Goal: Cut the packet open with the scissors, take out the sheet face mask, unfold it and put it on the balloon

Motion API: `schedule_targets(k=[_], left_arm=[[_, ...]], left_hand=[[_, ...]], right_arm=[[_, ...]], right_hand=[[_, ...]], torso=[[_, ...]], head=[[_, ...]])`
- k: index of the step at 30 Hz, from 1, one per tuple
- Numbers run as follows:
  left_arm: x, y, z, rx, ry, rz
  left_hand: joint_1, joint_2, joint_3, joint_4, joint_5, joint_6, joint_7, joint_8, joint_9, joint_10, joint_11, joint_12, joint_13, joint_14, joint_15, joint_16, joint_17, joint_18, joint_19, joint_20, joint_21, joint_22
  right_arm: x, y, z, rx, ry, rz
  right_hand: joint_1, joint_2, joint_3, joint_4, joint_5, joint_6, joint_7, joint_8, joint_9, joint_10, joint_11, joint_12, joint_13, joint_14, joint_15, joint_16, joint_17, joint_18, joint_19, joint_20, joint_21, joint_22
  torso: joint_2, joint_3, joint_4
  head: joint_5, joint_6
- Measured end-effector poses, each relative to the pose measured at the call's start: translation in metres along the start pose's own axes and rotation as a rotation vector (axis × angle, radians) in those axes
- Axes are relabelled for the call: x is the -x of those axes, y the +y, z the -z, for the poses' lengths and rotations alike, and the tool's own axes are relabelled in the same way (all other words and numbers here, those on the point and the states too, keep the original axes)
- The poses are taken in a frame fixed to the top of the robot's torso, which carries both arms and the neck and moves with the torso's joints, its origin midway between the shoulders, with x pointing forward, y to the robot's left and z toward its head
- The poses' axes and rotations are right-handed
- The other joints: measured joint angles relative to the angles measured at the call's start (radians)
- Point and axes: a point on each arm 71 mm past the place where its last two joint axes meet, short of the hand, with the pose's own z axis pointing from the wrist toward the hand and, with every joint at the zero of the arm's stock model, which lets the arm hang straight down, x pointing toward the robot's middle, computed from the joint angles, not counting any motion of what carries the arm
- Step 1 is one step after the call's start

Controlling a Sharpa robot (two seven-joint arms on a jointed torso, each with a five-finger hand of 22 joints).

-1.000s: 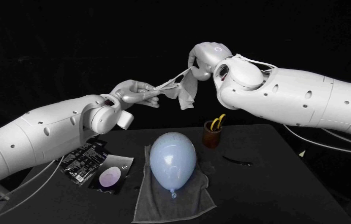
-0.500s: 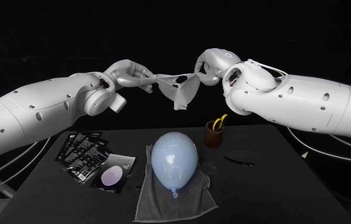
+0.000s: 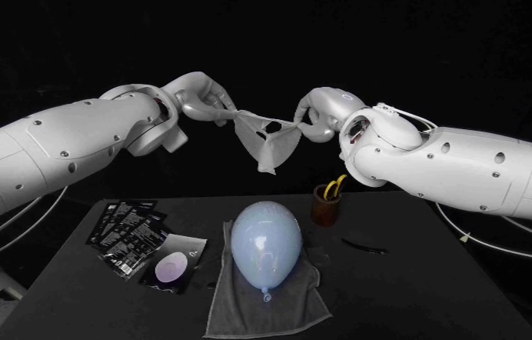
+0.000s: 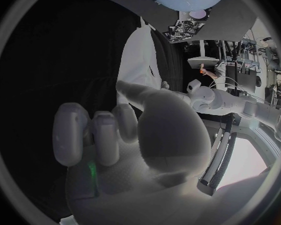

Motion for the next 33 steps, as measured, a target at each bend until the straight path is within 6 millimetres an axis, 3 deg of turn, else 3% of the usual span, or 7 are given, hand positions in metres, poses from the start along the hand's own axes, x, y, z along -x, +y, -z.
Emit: schedule_targets(k=[9,16,22,26,29,33], left_arm=[[0.023,-0.019,-0.003,-0.045,-0.042,-0.155],[0.021,-0.022,-0.004,-0.059,-0.037,-0.232],[0.001,-0.021,-0.006,-0.067,0.005,-0.264],[-0.01,-0.013,-0.001,-0.068,0.009,-0.238],[-0.018,-0.003,0.003,-0.054,0.028,-0.24],[-0.029,0.009,0.01,-0.035,0.049,-0.231]], left_hand=[[-0.011,0.005,0.008,-0.008,0.0,0.0,0.0,-0.004,0.001,-0.002,-0.002,0.006,0.004,-0.005,-0.002,0.009,-0.001,-0.006,-0.007,0.0,0.016,0.01],[-0.016,0.003,0.017,-0.012,-0.002,0.002,0.001,-0.006,0.013,-0.002,-0.002,0.011,0.009,-0.005,-0.002,0.014,-0.001,-0.007,-0.014,0.0,0.026,0.017],[-0.026,0.003,0.023,-0.017,-0.002,0.005,-0.002,-0.002,0.019,-0.002,-0.002,0.018,0.013,-0.005,-0.002,0.018,-0.002,-0.007,-0.021,0.0,0.036,0.024],[-0.028,0.001,0.027,-0.022,-0.003,0.005,-0.002,-0.001,0.019,-0.002,-0.002,0.023,0.016,-0.005,-0.002,0.022,-0.002,-0.007,-0.024,0.002,0.043,0.028],[-0.032,0.003,0.03,-0.024,-0.003,0.005,-0.002,-0.001,0.019,-0.002,-0.002,0.027,0.018,-0.01,-0.003,0.026,-0.002,-0.007,-0.028,0.0,0.047,0.031],[-0.036,0.004,0.032,-0.021,-0.003,0.005,-0.002,-0.001,0.019,-0.002,-0.002,0.027,0.019,-0.01,-0.004,0.027,-0.002,-0.007,-0.032,0.004,0.047,0.031]], right_arm=[[0.003,0.006,-0.002,0.046,-0.037,0.009],[0.009,0.009,-0.008,0.079,-0.065,0.035],[-0.002,0.013,-0.013,0.102,-0.045,0.052],[-0.007,0.016,-0.01,0.115,-0.043,0.025],[-0.005,0.012,-0.016,0.11,-0.048,0.025],[0.005,0.013,-0.021,0.127,-0.061,0.019]], right_hand=[[0.0,0.0,0.003,0.003,0.0,0.0,0.0,0.0,0.0,0.0,0.0,0.0,0.0,0.0,0.0,0.004,-0.001,0.0,0.0,0.0,0.0,0.0],[-0.002,-0.002,0.004,0.002,0.0,-0.001,0.001,0.0,0.0,0.0,0.0,-0.004,0.0,0.0,0.0,0.004,0.0,0.0,0.0,0.0,0.0,0.0],[-0.001,-0.001,0.016,0.002,-0.002,-0.001,0.001,-0.001,0.0,0.005,0.001,-0.008,0.0,-0.001,0.001,0.01,0.0,0.0,-0.002,0.002,-0.003,0.0],[-0.001,-0.001,0.018,0.004,-0.001,-0.001,0.001,-0.002,0.003,0.005,0.001,-0.009,0.0,-0.001,0.001,0.01,0.0,0.0,-0.002,0.002,0.012,0.0],[-0.001,-0.001,0.018,0.004,0.002,-0.002,0.002,0.0,0.004,0.005,0.001,-0.006,0.0,-0.001,0.001,0.01,0.0,0.0,-0.002,0.002,0.003,0.0],[-0.001,-0.001,0.018,0.004,0.002,-0.003,0.003,0.001,0.005,0.005,0.001,-0.011,0.0,-0.001,0.001,0.01,0.0,0.0,0.001,-0.001,-0.003,0.0]], torso=[[-0.002,0.0,0.0007],[-0.009,-0.0003,0.0018],[-0.017,-0.0016,0.0026],[-0.019,-0.0023,0.0023],[-0.022,-0.0022,0.0029],[-0.025,-0.0015,0.004]], head=[[0.001,0.003],[0.007,0.006],[0.008,0.011],[0.013,0.008],[0.014,0.013],[0.016,0.01]])
